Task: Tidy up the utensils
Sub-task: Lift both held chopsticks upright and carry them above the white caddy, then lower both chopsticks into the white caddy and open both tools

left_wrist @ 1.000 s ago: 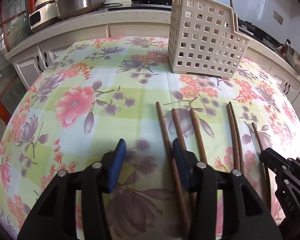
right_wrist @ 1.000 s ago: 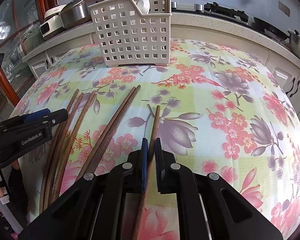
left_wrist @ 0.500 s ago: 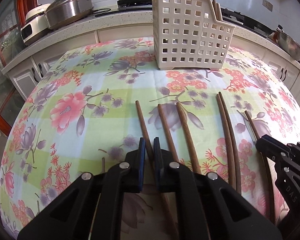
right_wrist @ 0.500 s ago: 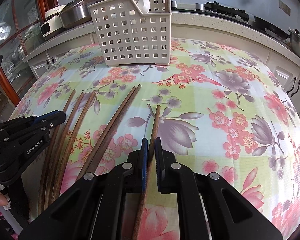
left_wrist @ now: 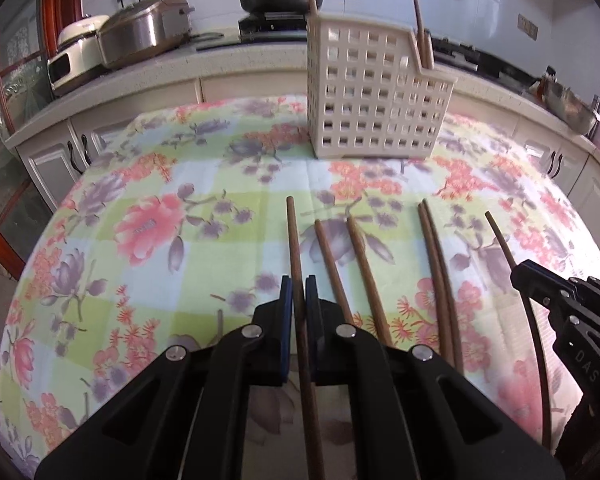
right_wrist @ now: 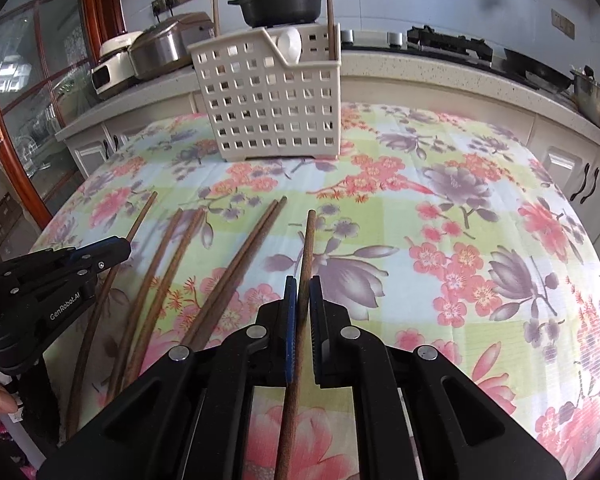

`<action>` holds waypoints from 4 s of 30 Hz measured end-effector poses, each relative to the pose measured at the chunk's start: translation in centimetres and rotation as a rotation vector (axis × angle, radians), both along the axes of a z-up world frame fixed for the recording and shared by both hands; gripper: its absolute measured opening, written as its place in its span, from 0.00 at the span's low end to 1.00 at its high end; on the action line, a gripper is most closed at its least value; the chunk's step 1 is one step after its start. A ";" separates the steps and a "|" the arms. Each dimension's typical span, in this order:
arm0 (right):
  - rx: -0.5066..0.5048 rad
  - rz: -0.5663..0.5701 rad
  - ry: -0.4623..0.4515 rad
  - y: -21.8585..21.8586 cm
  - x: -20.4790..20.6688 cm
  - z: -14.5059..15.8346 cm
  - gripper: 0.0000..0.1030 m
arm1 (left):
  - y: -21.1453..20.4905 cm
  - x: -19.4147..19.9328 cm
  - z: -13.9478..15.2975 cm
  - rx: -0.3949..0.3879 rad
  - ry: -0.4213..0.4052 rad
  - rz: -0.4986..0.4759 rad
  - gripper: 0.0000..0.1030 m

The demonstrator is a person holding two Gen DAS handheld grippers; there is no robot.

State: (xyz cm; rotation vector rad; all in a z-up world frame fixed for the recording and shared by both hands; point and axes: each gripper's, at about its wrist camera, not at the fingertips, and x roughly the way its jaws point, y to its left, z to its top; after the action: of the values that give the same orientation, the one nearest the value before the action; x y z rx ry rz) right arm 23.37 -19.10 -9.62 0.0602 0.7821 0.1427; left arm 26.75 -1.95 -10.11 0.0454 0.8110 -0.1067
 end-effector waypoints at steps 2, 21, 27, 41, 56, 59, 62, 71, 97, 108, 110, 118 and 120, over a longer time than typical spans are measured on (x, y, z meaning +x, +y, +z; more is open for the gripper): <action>0.004 0.000 -0.028 -0.1 -0.5 1.0 0.07 | 0.3 -0.8 1.2 -0.012 -0.034 -0.002 0.06; 0.026 0.033 -0.245 -0.4 -6.0 8.8 0.06 | 1.5 -7.9 9.1 -0.067 -0.279 -0.031 0.06; 0.024 0.036 -0.289 -0.6 -7.3 10.3 0.06 | 1.8 -9.5 10.8 -0.076 -0.325 -0.032 0.06; 0.009 0.052 -0.356 -0.3 -9.2 12.3 0.06 | 1.9 -11.1 12.5 -0.068 -0.381 -0.036 0.06; 0.011 0.026 -0.399 -0.4 -9.5 12.9 0.06 | 1.6 -11.4 12.9 -0.047 -0.412 -0.032 0.06; 0.003 0.025 -0.406 -0.3 -9.3 13.1 0.06 | 1.4 -11.2 13.1 -0.041 -0.416 -0.039 0.06; -0.006 0.035 -0.427 0.0 -8.6 13.5 0.06 | 1.1 -10.6 13.6 -0.037 -0.423 -0.050 0.06; -0.001 0.008 -0.449 -0.4 -2.1 15.8 0.06 | -0.9 -5.3 17.1 -0.057 -0.441 -0.082 0.06; 0.051 -0.102 -0.475 -1.9 14.8 23.8 0.06 | -2.7 12.0 30.2 -0.165 -0.439 -0.029 0.06; -0.034 -0.068 -0.317 -0.6 20.5 19.1 0.06 | -2.7 18.5 24.5 -0.187 -0.271 -0.034 0.06; -0.034 -0.062 -0.285 -0.6 21.2 17.9 0.06 | -2.6 19.1 23.2 -0.185 -0.240 -0.036 0.06; -0.006 -0.066 -0.243 -1.3 21.6 16.1 0.30 | -2.0 19.9 20.2 -0.153 -0.198 -0.020 0.15; 0.013 -0.067 -0.261 -1.8 21.1 16.5 0.48 | -1.5 19.6 20.4 -0.158 -0.210 -0.008 0.27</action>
State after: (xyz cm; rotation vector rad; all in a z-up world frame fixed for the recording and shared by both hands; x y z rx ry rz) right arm 44.46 -20.91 6.86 0.0787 0.5175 0.0897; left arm 46.38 -3.46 10.30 -0.0880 0.5906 -0.1703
